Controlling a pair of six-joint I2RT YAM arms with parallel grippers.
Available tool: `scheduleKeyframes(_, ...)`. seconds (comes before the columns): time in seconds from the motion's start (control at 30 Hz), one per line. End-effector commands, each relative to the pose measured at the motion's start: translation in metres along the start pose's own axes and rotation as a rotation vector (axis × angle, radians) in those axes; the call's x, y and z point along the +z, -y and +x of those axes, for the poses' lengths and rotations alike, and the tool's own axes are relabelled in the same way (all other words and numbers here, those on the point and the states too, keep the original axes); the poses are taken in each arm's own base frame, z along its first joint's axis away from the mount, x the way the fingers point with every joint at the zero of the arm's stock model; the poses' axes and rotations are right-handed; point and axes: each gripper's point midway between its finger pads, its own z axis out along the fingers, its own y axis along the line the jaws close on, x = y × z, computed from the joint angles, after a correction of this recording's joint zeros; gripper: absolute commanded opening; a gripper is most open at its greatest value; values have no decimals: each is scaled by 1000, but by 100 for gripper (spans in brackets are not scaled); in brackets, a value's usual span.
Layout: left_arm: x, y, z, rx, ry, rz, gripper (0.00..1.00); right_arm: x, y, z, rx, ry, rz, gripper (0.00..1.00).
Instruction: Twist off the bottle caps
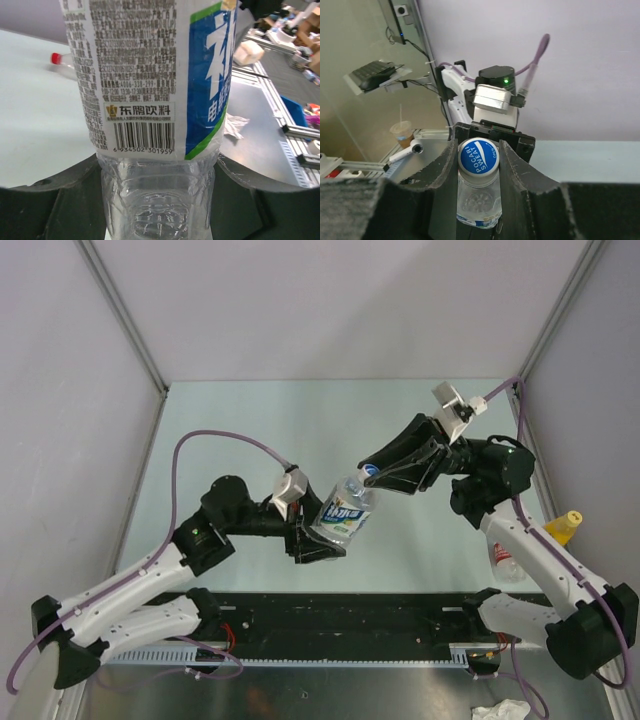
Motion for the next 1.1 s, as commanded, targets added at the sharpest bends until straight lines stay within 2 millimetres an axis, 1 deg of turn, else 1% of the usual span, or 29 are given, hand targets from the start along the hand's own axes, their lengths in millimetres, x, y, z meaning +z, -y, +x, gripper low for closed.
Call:
scheduleKeyframes(0.0,-6,59,-62,192,133,272,0,-4,-9,14,46,-74,-80,0)
scheduleKeyframes(0.1,-7,57,-64,193,142,257,0,-5,-6,10,47,-56,-66,0)
scheduleKeyframes(0.17,-6,51,-64,184,151,222,0,-6,-4,5,51,-39,-47,0)
scheduleKeyframes(0.23,-5,41,-61,169,155,181,0,-7,0,1,57,-20,-21,7)
scheduleKeyframes(0.3,-5,32,-60,153,158,141,0,-9,3,-3,61,-2,3,19)
scheduleKeyframes(0.47,-6,1,-54,116,158,1,1,-14,10,-14,55,34,66,59)
scheduleKeyframes(0.5,-8,-5,-53,111,153,-31,1,-16,12,-16,53,41,83,65)
scheduleKeyframes(0.6,-11,-21,-47,113,133,-115,1,-21,18,-23,52,68,134,77)
scheduleKeyframes(0.67,-13,-30,-43,117,115,-165,1,-24,21,-28,50,86,161,84)
scheduleKeyframes(0.73,-16,-39,-41,121,103,-214,2,-26,23,-31,49,100,186,94)
scheduleKeyframes(0.8,-20,-46,-39,121,98,-262,1,-28,28,-33,48,112,212,98)
scheduleKeyframes(0.87,-23,-55,-37,119,95,-314,2,-30,37,-32,57,120,250,99)
scheduleKeyframes(0.9,-25,-59,-37,120,99,-343,2,-32,44,-31,69,124,275,99)
scheduleKeyframes(1.07,-34,-83,-24,88,41,-477,4,-42,78,-26,143,155,437,99)
